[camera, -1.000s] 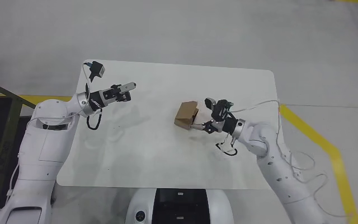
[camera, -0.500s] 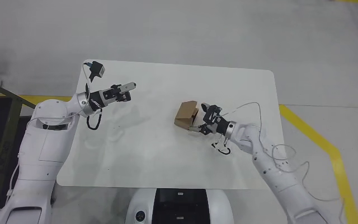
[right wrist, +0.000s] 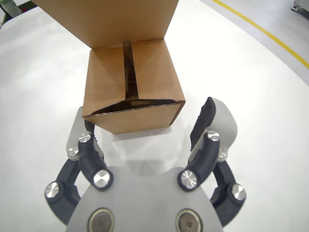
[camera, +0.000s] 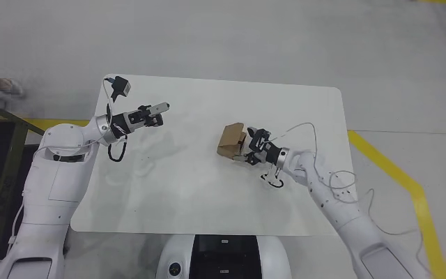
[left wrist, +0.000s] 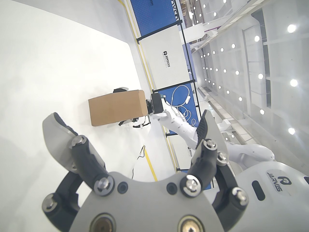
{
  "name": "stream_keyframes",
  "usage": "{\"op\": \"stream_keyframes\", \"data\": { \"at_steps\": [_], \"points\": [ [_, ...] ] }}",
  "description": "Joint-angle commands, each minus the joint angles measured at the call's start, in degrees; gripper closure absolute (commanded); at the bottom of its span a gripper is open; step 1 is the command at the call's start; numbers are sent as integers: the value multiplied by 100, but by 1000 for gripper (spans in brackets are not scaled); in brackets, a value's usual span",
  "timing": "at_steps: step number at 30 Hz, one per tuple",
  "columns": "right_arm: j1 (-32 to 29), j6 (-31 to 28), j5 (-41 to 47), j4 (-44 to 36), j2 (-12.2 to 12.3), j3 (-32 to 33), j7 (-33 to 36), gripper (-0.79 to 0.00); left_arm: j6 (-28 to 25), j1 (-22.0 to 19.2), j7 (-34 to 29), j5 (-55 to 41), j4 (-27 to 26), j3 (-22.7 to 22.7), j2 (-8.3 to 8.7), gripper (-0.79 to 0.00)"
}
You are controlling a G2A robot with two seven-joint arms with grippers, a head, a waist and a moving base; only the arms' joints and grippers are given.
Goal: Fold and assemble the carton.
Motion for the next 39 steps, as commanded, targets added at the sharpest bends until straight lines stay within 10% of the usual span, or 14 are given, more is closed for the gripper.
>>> {"op": "stream_keyframes", "data": {
  "at_steps": [1,6,16,26,39],
  "points": [
    [88,-74,-18,126,-28,-66,-83,-785,0,0,0,0,0,0,0,-785],
    [239,-186,-191,193,-79,-232,-353,-782,0,0,0,0,0,0,0,-785],
    [320,-276,-232,64,-102,-286,-446,-379,0,0,0,0,0,0,0,-785],
    [111,-339,-270,-1043,76,110,480,-517,0,0,0,0,0,0,0,-785],
    [-387,-680,569,-3485,298,527,4933,-603,0,0,0,0,0,0,0,-785]
  ]
}}
